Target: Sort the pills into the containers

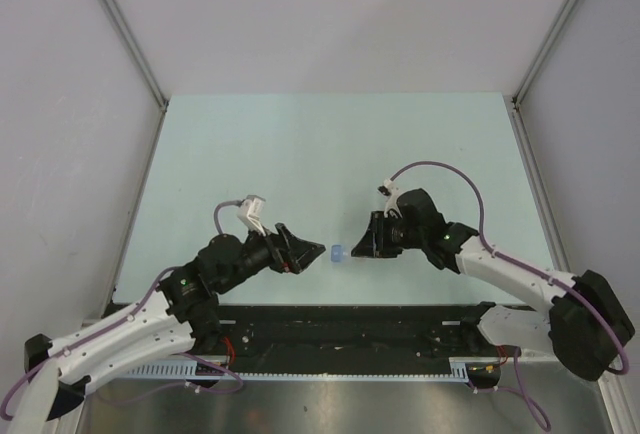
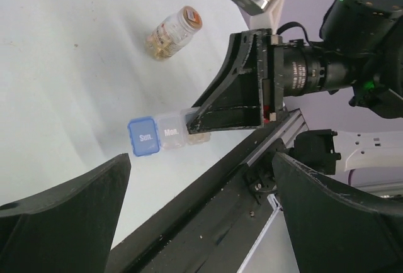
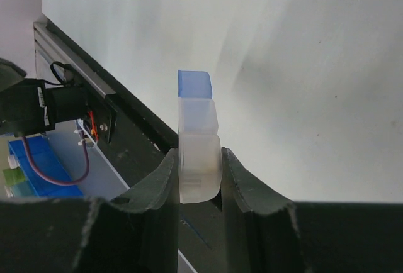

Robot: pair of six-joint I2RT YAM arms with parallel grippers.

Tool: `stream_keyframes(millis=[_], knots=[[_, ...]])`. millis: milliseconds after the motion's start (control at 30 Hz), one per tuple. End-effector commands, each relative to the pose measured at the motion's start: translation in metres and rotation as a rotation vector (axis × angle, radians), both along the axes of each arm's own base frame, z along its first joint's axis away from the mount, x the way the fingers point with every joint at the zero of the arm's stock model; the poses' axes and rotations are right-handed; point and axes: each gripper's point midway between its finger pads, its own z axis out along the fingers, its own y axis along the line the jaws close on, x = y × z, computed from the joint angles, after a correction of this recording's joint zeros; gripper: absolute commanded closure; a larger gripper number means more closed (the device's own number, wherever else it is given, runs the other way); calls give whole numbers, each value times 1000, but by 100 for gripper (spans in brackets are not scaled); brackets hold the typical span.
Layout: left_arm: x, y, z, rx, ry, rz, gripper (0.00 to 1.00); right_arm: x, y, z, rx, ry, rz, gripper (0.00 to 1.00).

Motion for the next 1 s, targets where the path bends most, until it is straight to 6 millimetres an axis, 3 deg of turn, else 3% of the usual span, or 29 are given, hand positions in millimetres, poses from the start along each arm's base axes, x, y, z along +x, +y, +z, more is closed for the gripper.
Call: stream_keyframes(millis=[0,267,567,733,967], knots=[[4,5,4,0,-30,29,0,18,19,13,77,-52,69,100],[5,11,10,-11,-72,47,0,30,28,-11,66,-7,73,100],[3,12,4,-7,-63,41,0,49,29,-36,3,0,40,90],[2,12,2,-8,-61,37,0,54,28,-45,-23,2,31,80],[1,13,1,-11,-62,35,0,56,27,-55,-55,22,29,58]])
